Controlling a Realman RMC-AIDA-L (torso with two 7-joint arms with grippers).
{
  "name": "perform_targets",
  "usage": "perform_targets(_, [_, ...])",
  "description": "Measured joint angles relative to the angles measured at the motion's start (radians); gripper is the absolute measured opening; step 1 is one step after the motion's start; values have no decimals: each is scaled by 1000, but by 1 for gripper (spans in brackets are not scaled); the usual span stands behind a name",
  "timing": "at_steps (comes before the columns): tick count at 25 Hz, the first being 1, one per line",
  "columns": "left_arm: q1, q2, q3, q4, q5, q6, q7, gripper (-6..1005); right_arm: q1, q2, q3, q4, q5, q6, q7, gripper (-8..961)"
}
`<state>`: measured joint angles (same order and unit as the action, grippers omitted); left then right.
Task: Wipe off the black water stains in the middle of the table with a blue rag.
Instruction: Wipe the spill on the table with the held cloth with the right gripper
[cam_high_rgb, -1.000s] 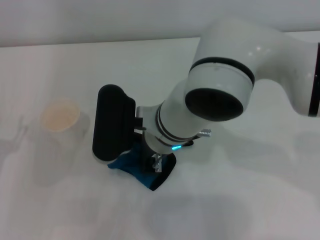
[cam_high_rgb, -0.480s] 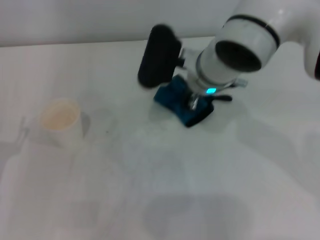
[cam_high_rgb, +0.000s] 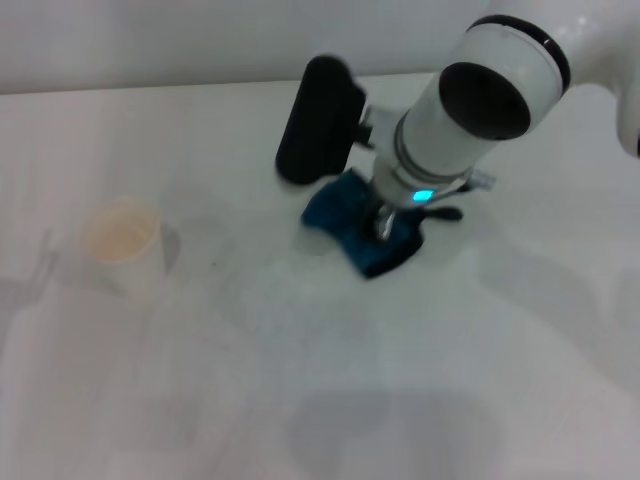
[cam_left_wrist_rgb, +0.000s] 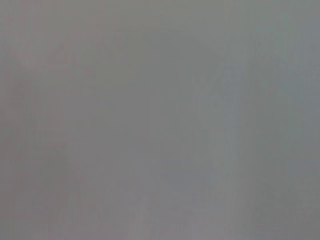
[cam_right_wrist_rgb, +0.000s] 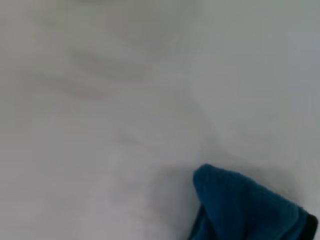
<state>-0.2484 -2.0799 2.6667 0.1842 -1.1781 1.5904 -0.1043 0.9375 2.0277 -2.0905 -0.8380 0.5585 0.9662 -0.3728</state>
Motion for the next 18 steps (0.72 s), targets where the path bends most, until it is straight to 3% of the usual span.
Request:
perform_targets(9, [-6,1,-2,-3,0,-1,0,893,-3,0,-49,-111,253,121,-127,122])
perform_targets(14, [-8,2,-2,-6,-1,-1,0,893,-4,-3,-10,-142,256,169,-130,133])
perform_targets(18, [-8,3,-2,-12,-2,-1,0,893,-31,-7,102,-162,167,246,-133,143])
